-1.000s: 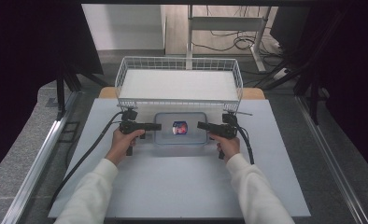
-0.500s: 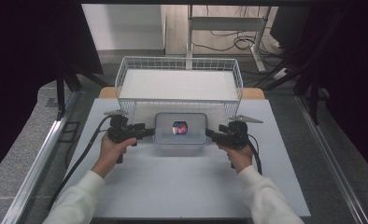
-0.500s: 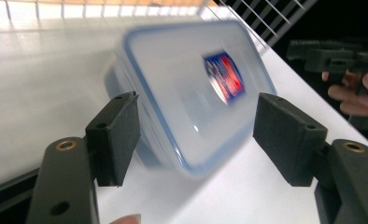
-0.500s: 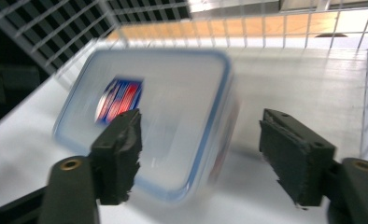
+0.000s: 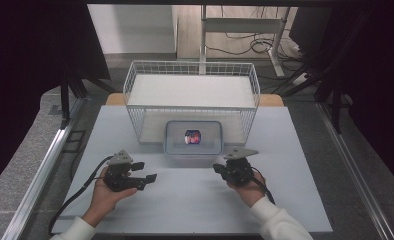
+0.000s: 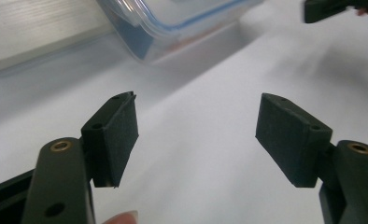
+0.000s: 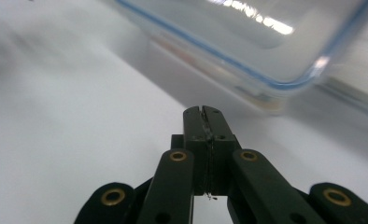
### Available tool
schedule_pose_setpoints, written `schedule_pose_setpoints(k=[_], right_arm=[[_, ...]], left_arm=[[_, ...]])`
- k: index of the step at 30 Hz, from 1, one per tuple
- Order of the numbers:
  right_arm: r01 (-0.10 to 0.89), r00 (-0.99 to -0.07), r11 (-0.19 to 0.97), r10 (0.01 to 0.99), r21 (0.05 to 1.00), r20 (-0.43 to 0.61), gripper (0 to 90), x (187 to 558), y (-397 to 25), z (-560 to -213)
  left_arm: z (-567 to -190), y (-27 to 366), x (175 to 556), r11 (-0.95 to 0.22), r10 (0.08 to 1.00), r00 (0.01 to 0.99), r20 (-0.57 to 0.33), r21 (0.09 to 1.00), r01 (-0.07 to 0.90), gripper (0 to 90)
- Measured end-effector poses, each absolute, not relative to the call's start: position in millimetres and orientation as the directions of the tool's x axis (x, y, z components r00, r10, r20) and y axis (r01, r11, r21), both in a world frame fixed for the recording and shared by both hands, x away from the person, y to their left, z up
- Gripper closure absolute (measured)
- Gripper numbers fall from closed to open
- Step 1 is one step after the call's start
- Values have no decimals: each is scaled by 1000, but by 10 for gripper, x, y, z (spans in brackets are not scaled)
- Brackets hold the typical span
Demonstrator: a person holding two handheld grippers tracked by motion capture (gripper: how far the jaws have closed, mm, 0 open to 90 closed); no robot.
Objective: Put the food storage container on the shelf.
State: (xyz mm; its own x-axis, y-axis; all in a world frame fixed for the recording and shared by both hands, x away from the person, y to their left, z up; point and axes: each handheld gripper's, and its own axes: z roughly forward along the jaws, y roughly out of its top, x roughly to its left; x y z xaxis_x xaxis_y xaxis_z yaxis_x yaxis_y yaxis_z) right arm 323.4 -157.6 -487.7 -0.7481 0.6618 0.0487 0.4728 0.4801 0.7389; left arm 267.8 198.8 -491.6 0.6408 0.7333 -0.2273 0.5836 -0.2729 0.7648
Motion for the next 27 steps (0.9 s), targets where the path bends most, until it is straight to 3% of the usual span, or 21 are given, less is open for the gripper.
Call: schedule_pose_setpoints(k=[4, 6, 11, 27], right_arm=[[482, -758, 528, 651, 700, 31, 888, 3330, -1281, -5037], [435, -775, 586, 630, 684, -47, 888, 3422, -1016, -5138], [432, -762, 578, 644, 692, -63, 888, 3540, -847, -5191], [472, -698, 464, 716, 750, -3, 891, 3845, -855, -5094]], left_arm=[[-4909, 1995, 2636, -269, 737, 636, -230, 763, 588, 290], [-4933, 1990, 2638, -271, 741, 630, -233, 755, 597, 290], [-4951, 1978, 2643, -279, 733, 639, -233, 753, 595, 291], [-4973, 1970, 2669, -286, 733, 638, -236, 744, 604, 292]])
